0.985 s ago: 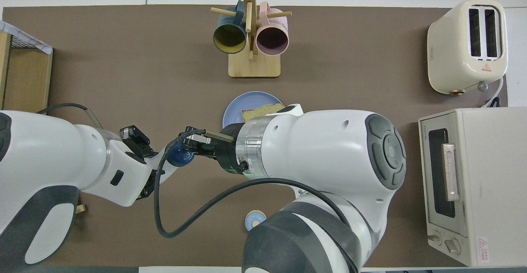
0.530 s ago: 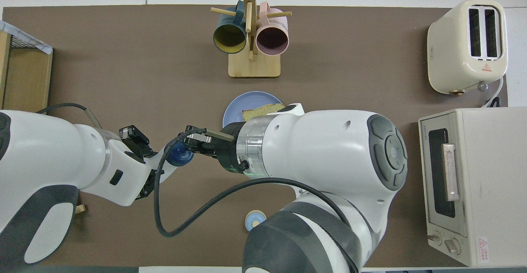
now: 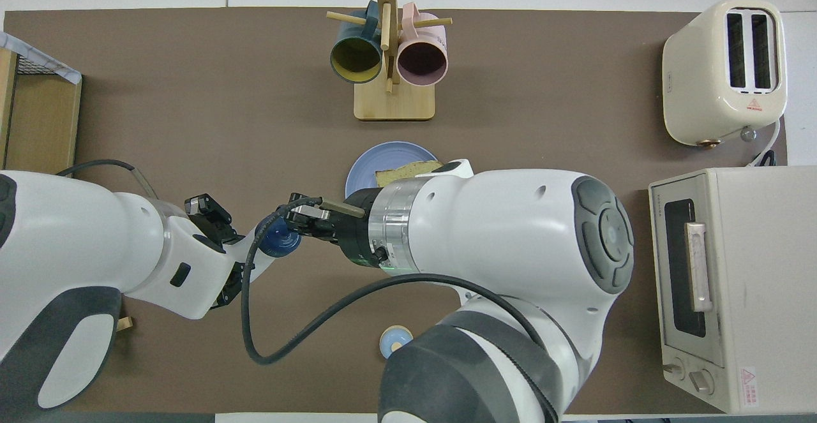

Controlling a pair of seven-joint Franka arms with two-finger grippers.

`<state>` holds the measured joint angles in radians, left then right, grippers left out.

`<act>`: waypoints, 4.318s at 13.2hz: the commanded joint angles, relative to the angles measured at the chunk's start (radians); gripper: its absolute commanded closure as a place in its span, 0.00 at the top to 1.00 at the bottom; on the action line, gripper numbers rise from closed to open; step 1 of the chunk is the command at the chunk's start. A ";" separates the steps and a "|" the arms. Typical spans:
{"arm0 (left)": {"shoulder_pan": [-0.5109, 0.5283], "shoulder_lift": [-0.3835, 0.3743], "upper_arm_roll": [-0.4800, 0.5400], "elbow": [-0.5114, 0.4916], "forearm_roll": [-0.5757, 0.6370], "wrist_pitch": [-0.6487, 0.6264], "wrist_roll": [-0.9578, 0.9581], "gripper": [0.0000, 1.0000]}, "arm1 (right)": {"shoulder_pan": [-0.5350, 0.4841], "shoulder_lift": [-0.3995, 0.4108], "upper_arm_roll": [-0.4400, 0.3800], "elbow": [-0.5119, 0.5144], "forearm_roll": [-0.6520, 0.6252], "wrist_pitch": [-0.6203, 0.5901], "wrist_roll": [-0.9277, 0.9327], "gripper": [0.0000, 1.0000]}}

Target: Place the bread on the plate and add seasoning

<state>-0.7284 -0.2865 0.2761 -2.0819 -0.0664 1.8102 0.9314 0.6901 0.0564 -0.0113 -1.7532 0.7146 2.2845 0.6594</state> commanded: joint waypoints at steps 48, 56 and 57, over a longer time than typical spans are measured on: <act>-0.379 0.713 -0.021 0.422 0.867 -0.316 -0.457 0.00 | -0.650 -0.067 -0.061 0.100 -0.730 -0.740 -0.696 1.00; -0.419 0.861 -0.015 0.486 0.930 -0.445 -0.457 0.00 | -0.659 -0.067 -0.061 0.100 -0.728 -0.741 -0.696 1.00; -0.419 0.874 -0.015 0.512 0.935 -0.454 -0.456 0.00 | -0.659 -0.067 -0.061 0.100 -0.728 -0.741 -0.698 1.00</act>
<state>-1.1173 0.4884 0.2421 -1.6629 0.8426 1.4200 0.4749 0.0404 0.0007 -0.0773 -1.6440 -0.0081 1.5382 -0.0196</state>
